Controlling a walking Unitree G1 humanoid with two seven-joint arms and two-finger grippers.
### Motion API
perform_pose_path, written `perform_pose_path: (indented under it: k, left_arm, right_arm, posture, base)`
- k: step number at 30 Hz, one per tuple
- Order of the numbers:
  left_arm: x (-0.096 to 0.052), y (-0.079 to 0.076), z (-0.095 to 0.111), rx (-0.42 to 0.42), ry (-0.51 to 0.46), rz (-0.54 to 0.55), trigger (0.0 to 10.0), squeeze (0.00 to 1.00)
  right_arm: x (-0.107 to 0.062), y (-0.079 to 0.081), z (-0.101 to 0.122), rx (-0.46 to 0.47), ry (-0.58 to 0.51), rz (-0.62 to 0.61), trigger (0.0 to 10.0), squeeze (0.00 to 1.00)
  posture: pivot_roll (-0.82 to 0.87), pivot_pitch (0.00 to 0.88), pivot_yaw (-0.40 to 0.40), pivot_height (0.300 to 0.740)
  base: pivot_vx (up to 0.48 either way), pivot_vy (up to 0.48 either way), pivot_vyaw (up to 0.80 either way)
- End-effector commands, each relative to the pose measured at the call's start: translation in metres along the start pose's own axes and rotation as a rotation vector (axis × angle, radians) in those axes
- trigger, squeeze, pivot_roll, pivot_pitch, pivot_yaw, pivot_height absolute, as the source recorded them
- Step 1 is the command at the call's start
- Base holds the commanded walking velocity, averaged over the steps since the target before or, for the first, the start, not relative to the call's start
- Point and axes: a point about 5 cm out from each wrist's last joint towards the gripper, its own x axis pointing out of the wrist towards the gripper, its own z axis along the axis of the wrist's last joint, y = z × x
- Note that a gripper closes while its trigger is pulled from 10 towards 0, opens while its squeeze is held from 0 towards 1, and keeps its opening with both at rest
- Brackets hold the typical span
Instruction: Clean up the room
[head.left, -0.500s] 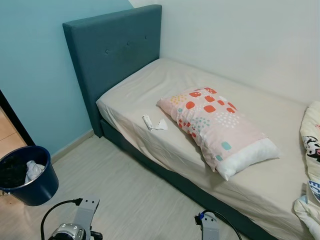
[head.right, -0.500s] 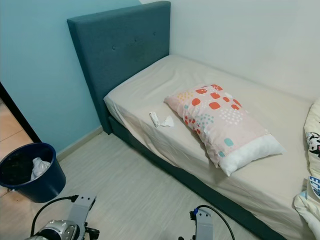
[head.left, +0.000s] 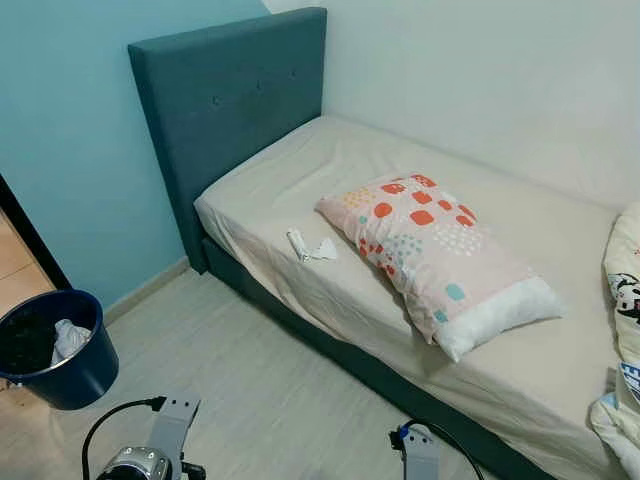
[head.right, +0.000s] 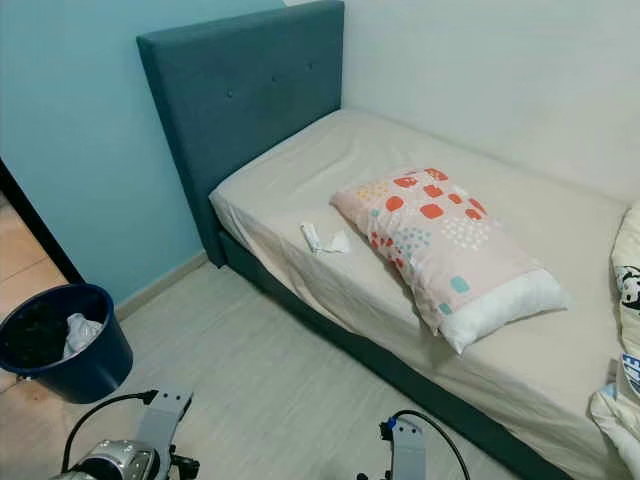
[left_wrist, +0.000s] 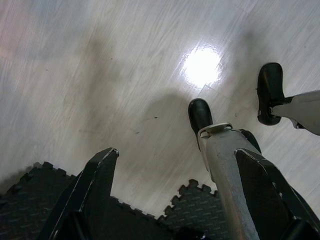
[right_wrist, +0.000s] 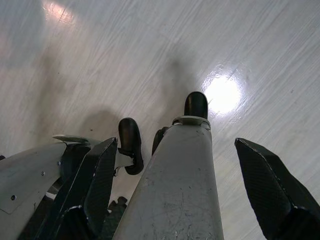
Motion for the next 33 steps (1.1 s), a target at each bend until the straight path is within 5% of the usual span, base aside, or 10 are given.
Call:
perform_pose_path:
  k: [1, 13, 16, 25, 33]
  left_arm:
    - [0.0001, 0.0035, -0.0088, 0.009, 0.03, 0.003, 10.0, 0.0]
    - [0.0003, 0.0034, -0.0093, -0.015, 0.014, -0.001, 10.0, 0.0]
    - [0.0, 0.0046, -0.0072, 0.042, 0.006, 0.005, 10.0, 0.0]
    - [0.0002, 0.0043, -0.0064, 0.025, -0.017, 0.008, 10.0, 0.0]
    - [0.0007, 0.0039, -0.003, -0.078, -0.099, 0.054, 10.0, 0.0]
  right_arm:
    - [-0.0002, 0.0001, -0.0035, 0.028, 0.01, -0.001, 10.0, 0.0]
    - [-0.0002, 0.0004, -0.0027, 0.031, -0.001, 0.006, 10.0, 0.0]
    - [-0.0002, 0.0003, -0.0029, 0.028, 0.003, 0.006, 10.0, 0.0]
    - [-0.0002, -0.0002, -0.0022, 0.027, 0.003, 0.006, 10.0, 0.0]
    - [-0.0013, -0.0055, -0.0003, 0.021, 0.003, -0.001, 10.0, 0.0]
  posture:
    - [-0.03, 0.08, -0.04, 0.74]
    - [-0.03, 0.082, -0.037, 0.74]
    - [-0.03, 0.081, -0.037, 0.74]
    - [-0.03, 0.081, -0.036, 0.74]
    - [-0.03, 0.082, -0.04, 0.74]
  base:
    - [0.0, 0.0, 0.0]
    - [0.0, 0.0, 0.0]
    - [0.0, 0.0, 0.0]
    - [0.0, 0.0, -0.76]
    - [0.0, 0.0, -0.75]
